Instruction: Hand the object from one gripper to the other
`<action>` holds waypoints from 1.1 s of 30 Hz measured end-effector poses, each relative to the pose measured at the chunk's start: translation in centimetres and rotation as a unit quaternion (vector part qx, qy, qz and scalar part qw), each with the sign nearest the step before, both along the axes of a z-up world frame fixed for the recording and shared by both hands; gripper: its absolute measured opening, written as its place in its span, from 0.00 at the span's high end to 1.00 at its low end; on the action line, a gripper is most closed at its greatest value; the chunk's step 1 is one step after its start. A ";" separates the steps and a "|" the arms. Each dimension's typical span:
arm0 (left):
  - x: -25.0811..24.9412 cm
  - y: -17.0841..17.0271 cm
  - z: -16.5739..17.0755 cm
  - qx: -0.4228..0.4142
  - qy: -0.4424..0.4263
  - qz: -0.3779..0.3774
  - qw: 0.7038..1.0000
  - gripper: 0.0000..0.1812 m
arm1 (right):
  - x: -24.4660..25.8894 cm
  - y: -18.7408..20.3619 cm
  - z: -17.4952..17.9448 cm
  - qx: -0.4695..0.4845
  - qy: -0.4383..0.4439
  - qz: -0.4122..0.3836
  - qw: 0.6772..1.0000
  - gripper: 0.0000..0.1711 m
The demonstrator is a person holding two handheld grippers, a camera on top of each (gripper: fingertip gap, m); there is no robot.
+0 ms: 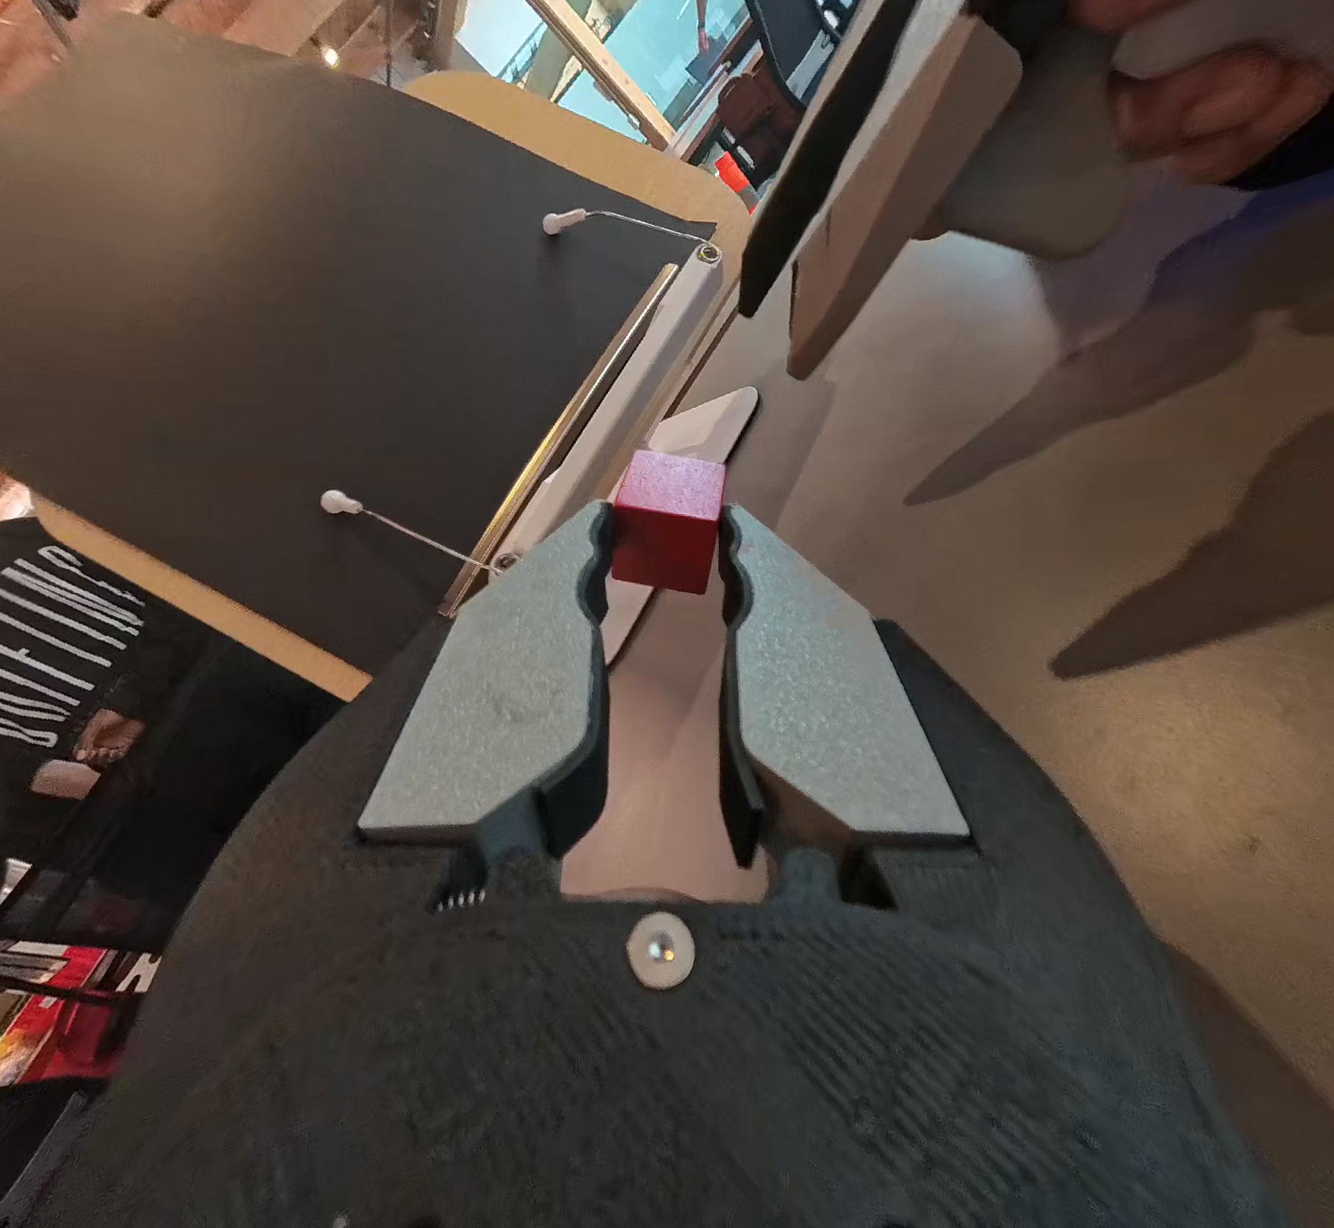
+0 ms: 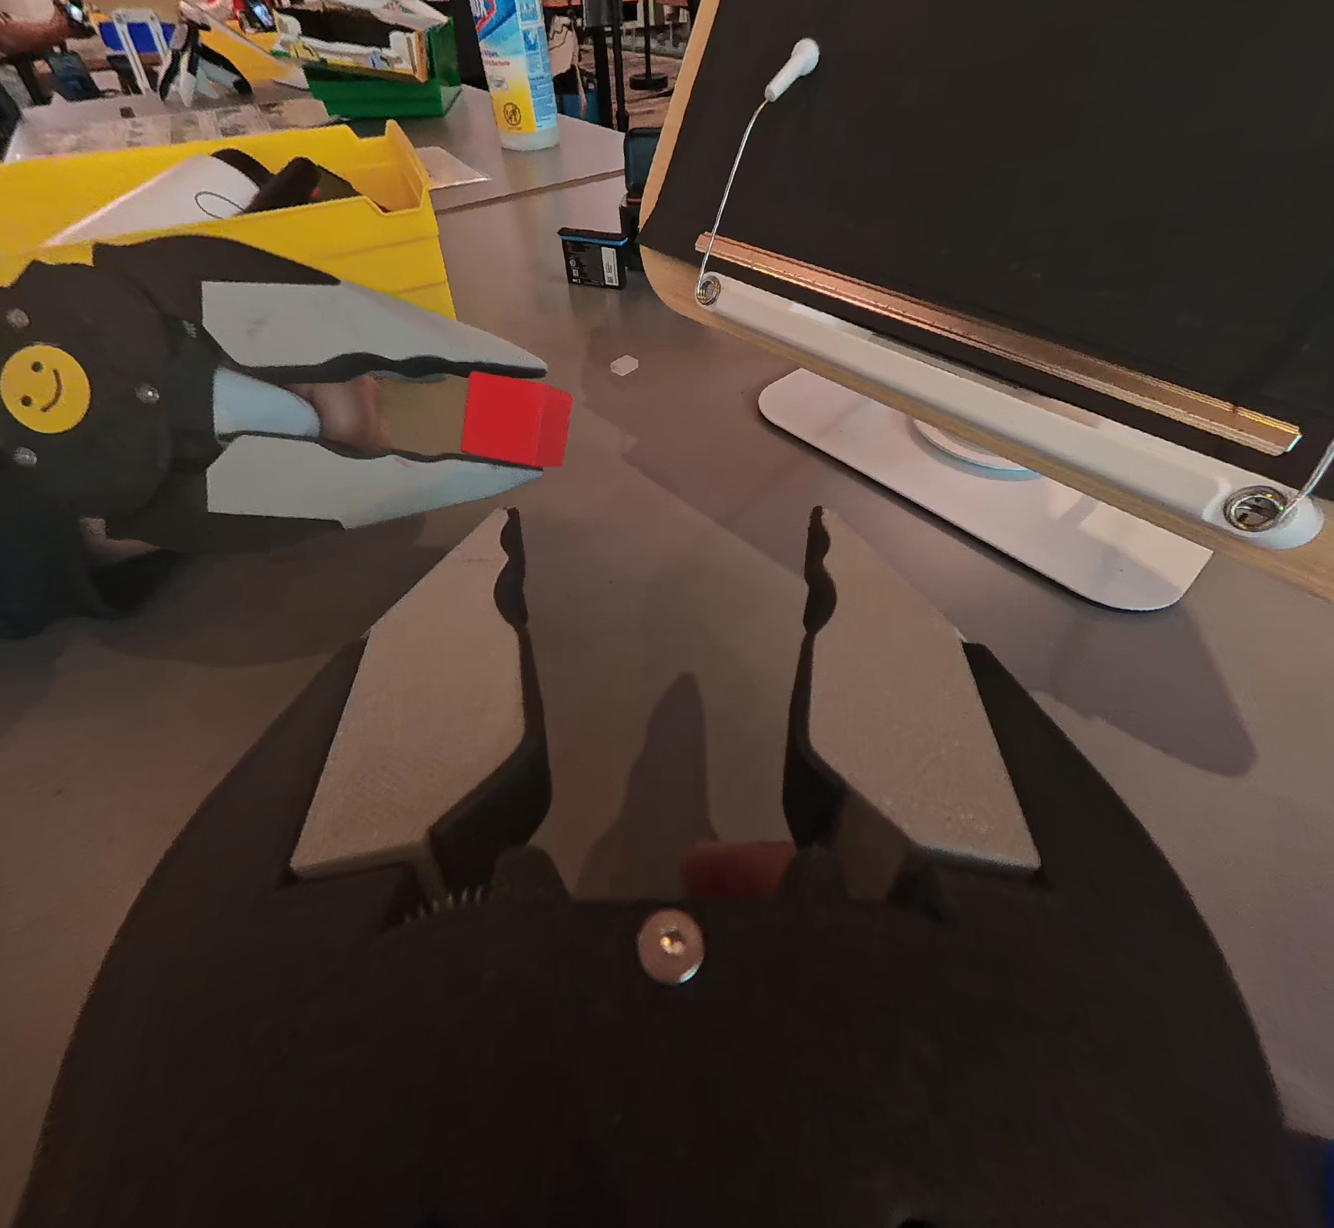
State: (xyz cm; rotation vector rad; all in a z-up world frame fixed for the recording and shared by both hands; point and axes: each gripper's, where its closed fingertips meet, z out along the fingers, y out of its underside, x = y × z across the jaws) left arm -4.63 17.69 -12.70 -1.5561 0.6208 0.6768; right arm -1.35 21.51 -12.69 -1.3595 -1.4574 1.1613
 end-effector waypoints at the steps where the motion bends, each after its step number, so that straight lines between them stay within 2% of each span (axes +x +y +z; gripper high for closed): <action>1: 0.1 0.0 -0.1 -0.003 0.002 0.000 1.000 0.85 | 0.0 0.0 0.1 -0.003 0.000 0.000 1.000 0.56; 18: 0.9 -0.6 0.7 0.023 0.034 -0.001 0.999 0.85 | -0.9 -2.7 -0.9 -0.025 -0.016 0.043 0.999 0.53; 24: 1.1 0.1 0.3 0.011 0.054 -0.008 0.998 0.85 | -1.7 0.0 -0.1 0.016 0.006 0.002 1.000 0.54; 29: 0.3 0.7 -0.4 -0.005 0.069 -0.008 0.998 0.85 | -2.4 0.5 1.6 -0.038 0.053 0.009 0.998 0.53; 33: 0.5 0.6 0.0 -0.011 0.009 -0.037 0.999 0.85 | -0.5 -1.9 1.4 -0.072 0.047 0.052 0.995 0.53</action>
